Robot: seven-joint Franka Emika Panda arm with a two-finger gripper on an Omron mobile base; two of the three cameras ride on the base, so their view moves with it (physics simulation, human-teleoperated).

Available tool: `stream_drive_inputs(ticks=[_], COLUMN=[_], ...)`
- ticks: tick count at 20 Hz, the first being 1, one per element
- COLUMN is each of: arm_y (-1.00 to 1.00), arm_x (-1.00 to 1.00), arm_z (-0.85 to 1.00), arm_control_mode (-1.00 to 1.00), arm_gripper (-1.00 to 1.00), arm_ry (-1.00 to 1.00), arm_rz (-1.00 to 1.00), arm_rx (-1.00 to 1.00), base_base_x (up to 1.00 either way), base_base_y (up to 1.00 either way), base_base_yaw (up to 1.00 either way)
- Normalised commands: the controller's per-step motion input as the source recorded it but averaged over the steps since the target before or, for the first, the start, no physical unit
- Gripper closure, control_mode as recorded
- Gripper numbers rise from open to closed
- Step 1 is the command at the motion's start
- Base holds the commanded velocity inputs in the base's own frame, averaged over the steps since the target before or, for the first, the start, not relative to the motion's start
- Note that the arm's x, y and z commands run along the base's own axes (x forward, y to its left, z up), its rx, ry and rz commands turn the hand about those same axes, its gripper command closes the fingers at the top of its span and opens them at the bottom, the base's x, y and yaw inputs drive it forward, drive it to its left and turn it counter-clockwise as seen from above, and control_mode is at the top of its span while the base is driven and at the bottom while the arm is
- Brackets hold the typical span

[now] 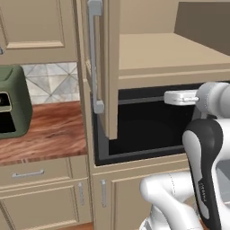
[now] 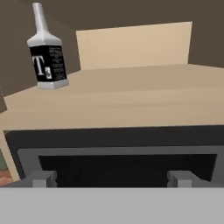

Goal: There is a bowl on the dining counter. Grab a lemon wedge from the fridge and place it in the bowl. Then get the liquor bottle and glass cup from the cabinet and place them next to the bowl.

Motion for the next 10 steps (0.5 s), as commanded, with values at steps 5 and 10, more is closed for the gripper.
stream_drive_inputs(ticks=[5, 10], arm_y=[0.02, 0.06], arm_x=[0.0, 0.0], arm_z=[0.15, 0.88], arm_control_mode=[-1.0, -1.0], arm_gripper=[-1.0, -1.0], arm_ry=[-0.03, -0.21], arm_rz=[0.03, 0.16], arm_rx=[0.0, -0.03], base_base_x=[0.01, 0.0], base_base_y=[0.08, 0.0], base_base_yaw=[0.08, 0.0])
